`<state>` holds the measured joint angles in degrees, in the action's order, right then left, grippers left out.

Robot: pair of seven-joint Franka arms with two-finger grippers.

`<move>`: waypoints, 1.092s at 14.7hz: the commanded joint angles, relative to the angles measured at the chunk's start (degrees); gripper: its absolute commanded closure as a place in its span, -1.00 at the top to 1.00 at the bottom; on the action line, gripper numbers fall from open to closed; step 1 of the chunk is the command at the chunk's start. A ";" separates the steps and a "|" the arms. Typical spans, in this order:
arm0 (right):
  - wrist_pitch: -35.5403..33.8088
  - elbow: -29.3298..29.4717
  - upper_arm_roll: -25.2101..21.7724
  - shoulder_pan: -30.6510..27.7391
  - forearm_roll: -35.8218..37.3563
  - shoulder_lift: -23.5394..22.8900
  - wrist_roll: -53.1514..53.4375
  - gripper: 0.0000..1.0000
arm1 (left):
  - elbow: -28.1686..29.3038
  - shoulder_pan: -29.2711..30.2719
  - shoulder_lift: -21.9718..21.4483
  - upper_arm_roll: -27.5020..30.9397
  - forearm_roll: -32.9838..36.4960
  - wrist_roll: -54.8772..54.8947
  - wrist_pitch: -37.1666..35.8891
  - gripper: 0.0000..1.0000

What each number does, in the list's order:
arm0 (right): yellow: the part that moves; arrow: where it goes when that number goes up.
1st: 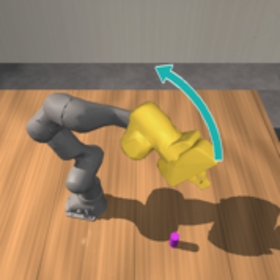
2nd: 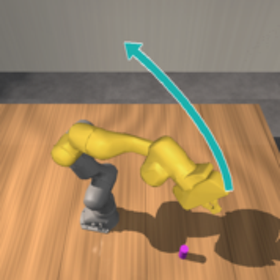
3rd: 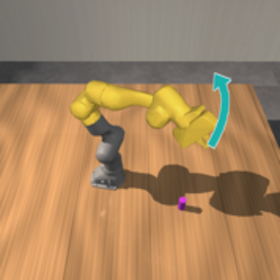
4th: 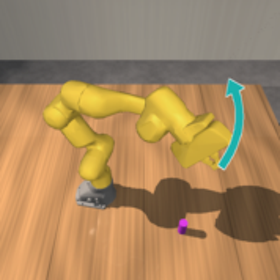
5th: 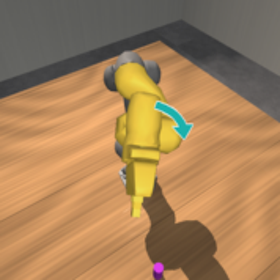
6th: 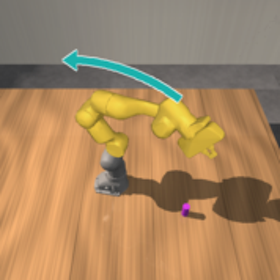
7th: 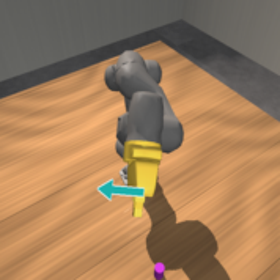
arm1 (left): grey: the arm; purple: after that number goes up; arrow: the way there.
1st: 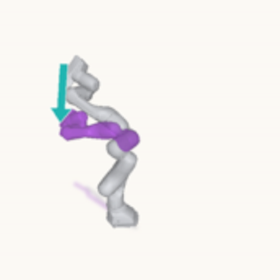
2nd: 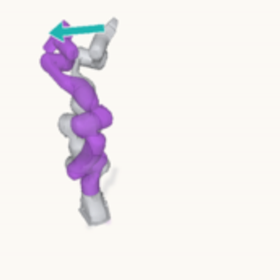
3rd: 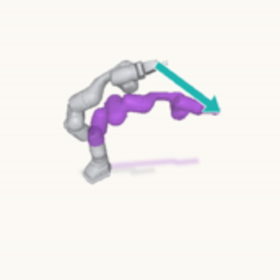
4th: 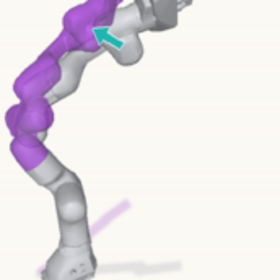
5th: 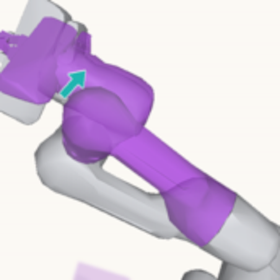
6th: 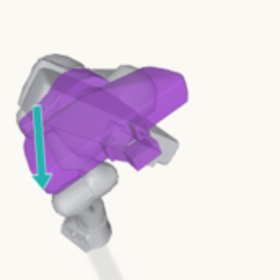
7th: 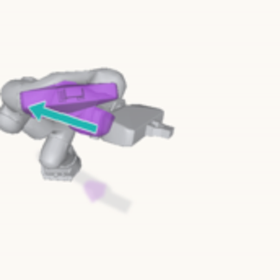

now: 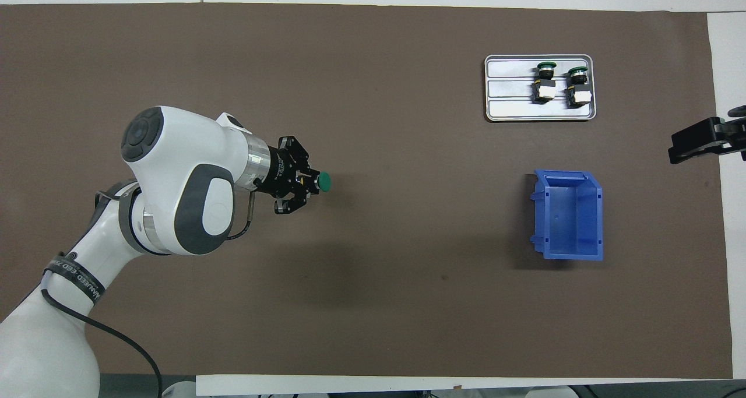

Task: Place and press button with both arms

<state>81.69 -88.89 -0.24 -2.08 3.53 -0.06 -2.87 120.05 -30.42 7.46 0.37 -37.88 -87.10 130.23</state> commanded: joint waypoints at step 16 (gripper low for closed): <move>-0.04 -1.28 0.33 -0.47 -0.19 1.12 -0.74 0.97 | 13.36 8.69 -5.79 -0.28 -40.06 32.40 -1.99 -0.98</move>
<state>81.69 -88.90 -0.24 -2.08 3.53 -0.05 -2.87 129.93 -24.46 3.55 0.35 -73.74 -59.44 129.69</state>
